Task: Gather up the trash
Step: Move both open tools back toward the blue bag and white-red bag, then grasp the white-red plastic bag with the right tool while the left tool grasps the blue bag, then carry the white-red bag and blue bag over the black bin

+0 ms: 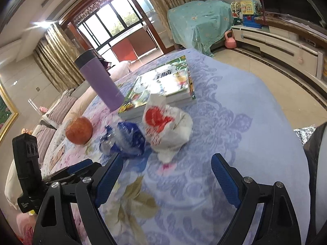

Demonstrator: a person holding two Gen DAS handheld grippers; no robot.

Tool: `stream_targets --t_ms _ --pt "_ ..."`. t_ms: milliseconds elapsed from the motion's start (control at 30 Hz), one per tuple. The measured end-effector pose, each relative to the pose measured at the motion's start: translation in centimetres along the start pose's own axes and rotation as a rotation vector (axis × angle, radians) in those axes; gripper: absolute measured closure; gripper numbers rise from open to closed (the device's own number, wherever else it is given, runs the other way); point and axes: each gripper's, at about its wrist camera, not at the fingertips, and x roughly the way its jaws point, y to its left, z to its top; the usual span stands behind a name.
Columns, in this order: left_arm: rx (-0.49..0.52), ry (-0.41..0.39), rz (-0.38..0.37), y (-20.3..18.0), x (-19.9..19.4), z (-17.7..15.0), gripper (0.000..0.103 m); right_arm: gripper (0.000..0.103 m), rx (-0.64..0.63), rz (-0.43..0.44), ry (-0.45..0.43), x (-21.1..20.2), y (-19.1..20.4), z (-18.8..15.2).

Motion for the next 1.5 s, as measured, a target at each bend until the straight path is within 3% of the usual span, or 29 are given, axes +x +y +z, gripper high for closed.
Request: stream_targets --t_ms 267,400,467,500,533,567,600,833,1000,1500 --pt "0.015 0.006 -0.102 1.1 1.6 1.8 0.021 0.014 0.018 -0.005 0.020 2.3 -0.7 1.3" --pt "0.070 0.017 -0.121 0.2 2.8 1.8 0.021 0.015 0.043 0.000 0.025 3.1 -1.4 1.7" --pt "0.095 0.022 -0.129 -0.4 3.1 1.8 0.023 0.021 0.045 0.008 0.021 3.3 -1.6 1.9" --pt "0.111 0.020 -0.132 -0.7 3.2 1.8 0.026 0.030 0.043 0.024 0.025 3.4 -1.6 2.0" --pt "0.125 0.019 -0.137 -1.1 3.3 1.7 0.039 0.042 0.041 0.027 0.030 3.5 -1.6 1.9" --pt "0.135 0.026 -0.143 -1.5 3.3 1.7 0.051 0.048 0.036 0.024 0.042 3.7 -1.6 1.9" --pt "0.144 0.033 -0.138 -1.8 3.5 1.6 0.055 0.052 0.033 0.017 0.047 3.7 -1.5 1.8" --pt "0.149 0.026 -0.125 -2.9 2.2 0.4 0.087 0.055 0.017 0.009 0.013 1.5 -1.9 1.1" --pt "0.152 -0.001 -0.122 -4.1 0.0 -1.6 0.093 0.056 0.017 0.024 -0.008 -0.9 -2.4 0.3" --pt "0.175 -0.060 -0.139 -10.2 -5.8 -7.0 0.094 0.056 -0.004 0.011 -0.063 -9.6 -3.2 -3.8"
